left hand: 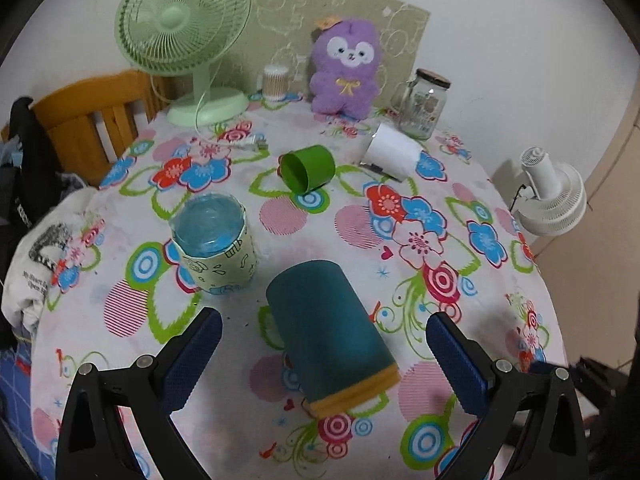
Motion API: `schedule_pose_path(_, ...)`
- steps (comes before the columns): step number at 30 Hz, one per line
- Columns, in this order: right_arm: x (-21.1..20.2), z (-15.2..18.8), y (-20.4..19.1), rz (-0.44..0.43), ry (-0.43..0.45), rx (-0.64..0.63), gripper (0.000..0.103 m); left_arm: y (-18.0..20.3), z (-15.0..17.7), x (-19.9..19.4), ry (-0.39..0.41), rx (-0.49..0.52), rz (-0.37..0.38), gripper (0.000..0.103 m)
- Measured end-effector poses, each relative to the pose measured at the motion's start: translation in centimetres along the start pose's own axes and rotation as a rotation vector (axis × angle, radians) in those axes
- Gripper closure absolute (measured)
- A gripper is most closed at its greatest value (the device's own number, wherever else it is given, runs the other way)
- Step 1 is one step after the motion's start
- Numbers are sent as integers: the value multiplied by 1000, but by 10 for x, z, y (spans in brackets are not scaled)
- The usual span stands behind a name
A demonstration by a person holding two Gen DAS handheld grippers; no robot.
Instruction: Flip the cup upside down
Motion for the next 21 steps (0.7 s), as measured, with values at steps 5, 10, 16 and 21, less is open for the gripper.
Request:
schedule_pose_path(5,-3,3,-5,36,22,-55,12,-2,-6,19,-34,-22,-32,0)
schedule_pose_path(10,0,7,-7,60,19,-94,12,-3,-9,37,-70,-35,-72,0)
schedule_pose_path(16,0,4,-5,23,44,-88,12,-8,-9,54,-104,-66,-77,0)
schedule_pose_path(21,2,-2,-11,11,57,-109,12,-11,-9,61,-122,-78,-89,0)
Point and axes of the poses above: each gripper's, at about its wrist camera, not at the fingertips, and x roughly the way its jaws point, y to its right, z to its underside, the point moved 7 cm from there along x, roughly the way its jaws point, and after that the axes turned 9 degrees about -y, right-handed, at the moved point
